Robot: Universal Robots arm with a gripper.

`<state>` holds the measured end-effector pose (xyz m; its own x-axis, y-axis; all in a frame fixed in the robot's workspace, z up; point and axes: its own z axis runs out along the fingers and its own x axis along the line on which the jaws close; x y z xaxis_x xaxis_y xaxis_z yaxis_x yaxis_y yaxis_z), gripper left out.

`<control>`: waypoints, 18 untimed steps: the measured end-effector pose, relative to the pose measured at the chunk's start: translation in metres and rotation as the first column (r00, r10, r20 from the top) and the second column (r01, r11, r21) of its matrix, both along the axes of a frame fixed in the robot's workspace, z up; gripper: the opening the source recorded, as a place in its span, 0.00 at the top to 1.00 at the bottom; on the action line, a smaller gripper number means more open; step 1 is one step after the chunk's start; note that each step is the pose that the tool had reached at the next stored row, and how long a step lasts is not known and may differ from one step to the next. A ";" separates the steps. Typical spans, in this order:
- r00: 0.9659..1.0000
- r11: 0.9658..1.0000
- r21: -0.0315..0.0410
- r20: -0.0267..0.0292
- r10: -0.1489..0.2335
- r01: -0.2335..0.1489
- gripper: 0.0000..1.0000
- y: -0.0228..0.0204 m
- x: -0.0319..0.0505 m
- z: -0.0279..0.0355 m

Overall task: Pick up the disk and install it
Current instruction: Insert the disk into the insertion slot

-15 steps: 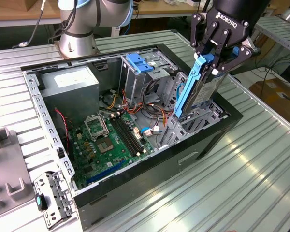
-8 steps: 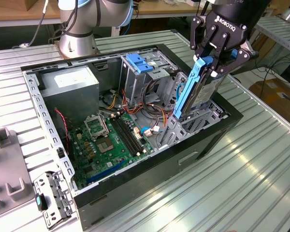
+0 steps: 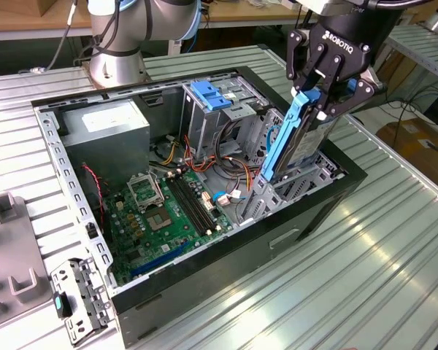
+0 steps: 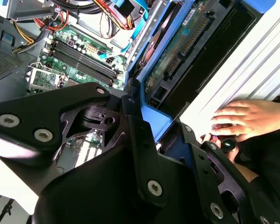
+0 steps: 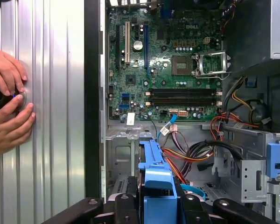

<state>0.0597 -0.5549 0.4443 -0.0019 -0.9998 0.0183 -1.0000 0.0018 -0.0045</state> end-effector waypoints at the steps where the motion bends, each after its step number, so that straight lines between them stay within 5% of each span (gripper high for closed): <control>1: 1.000 1.000 0.000 0.000 0.000 0.000 0.63 -0.0001 0.0000 -0.0004; 18: 1.000 1.000 0.000 0.000 0.000 0.000 0.63 -0.0006 0.0000 -0.0052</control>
<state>0.0598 -0.5555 0.4390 -0.0019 -0.9998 0.0179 -1.0000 0.0018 -0.0046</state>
